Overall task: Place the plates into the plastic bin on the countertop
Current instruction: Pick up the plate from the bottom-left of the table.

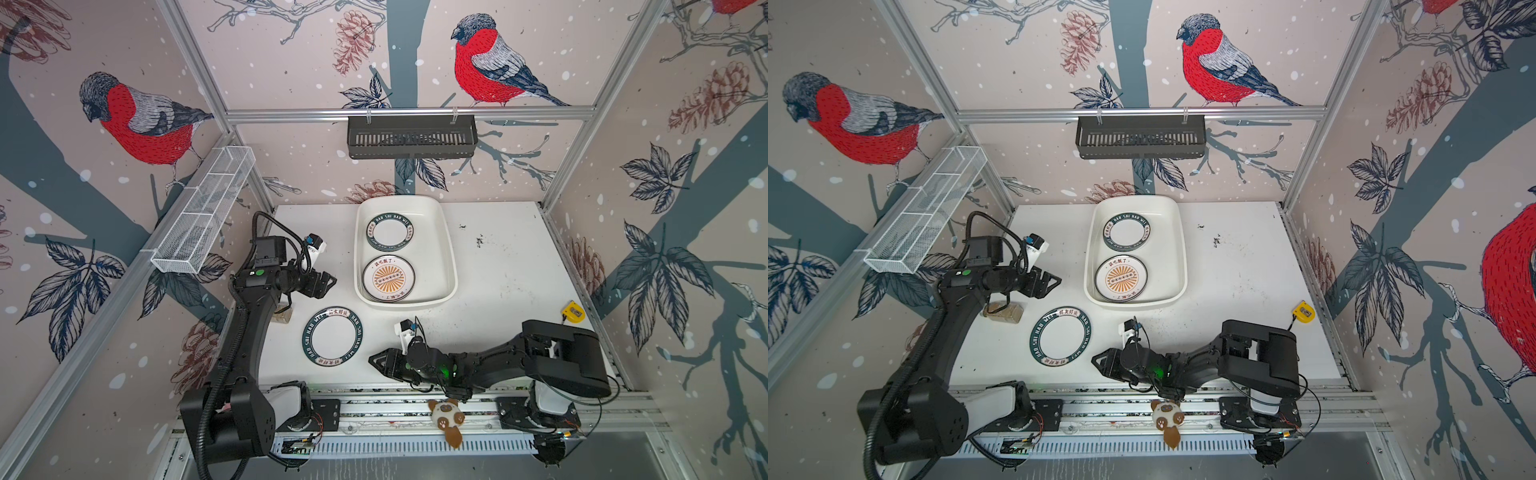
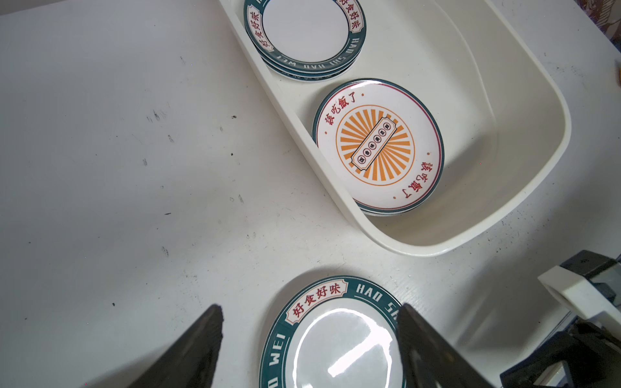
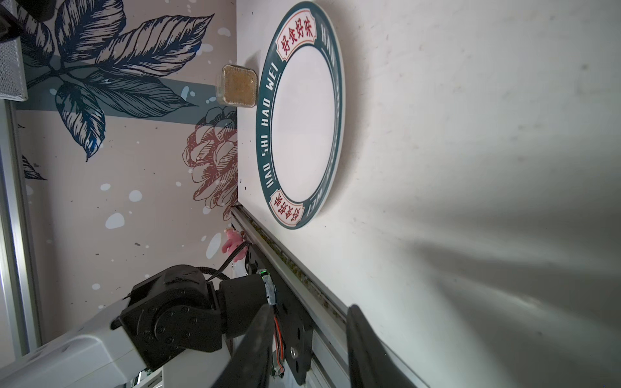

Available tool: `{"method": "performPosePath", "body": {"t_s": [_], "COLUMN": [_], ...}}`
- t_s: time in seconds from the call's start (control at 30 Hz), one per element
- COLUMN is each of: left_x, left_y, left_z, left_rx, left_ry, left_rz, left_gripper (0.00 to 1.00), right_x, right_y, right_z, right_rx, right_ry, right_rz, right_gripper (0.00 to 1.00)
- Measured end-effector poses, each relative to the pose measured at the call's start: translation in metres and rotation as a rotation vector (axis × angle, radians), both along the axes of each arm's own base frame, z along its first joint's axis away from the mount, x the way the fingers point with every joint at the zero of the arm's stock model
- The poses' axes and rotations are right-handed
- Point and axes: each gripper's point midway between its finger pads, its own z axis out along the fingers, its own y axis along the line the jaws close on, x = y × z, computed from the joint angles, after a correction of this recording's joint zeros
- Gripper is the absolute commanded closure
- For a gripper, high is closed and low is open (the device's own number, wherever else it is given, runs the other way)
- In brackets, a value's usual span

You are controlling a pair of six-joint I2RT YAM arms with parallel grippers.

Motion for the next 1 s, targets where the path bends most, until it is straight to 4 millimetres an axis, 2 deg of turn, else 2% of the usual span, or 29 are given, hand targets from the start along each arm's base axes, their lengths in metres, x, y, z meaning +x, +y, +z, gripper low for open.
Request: {"method": "performPosePath", "body": {"t_s": [0.27,0.6,0.8,1.0], "left_x": [0.003,0.006,0.005,0.005], "left_y": [-0.004,-0.009,-0.011,-0.011], "left_z": [0.019,0.027,0.034,0.042], "left_rx": [-0.034,-0.071,-0.086,-0.086], "left_ry": [-0.050,-0.058,-0.069,-0.091], "left_rz": [-0.001,-0.003,-0.004,-0.004], "left_gripper": [0.18,0.18,0.17,0.17], "right_x": [0.019,0.024,0.027,0.034], "right_y": [0.018,0.016,0.022,0.028], "right_z": [0.003,-0.037,-0.028,-0.028], "right_rx": [0.041,0.080,0.161,0.175], "right_ry": [0.043,0.165,0.193,0.212], "right_rz": [-0.033,-0.064,-0.069,-0.077], "right_gripper": [0.63,0.66,0.66,0.66]}}
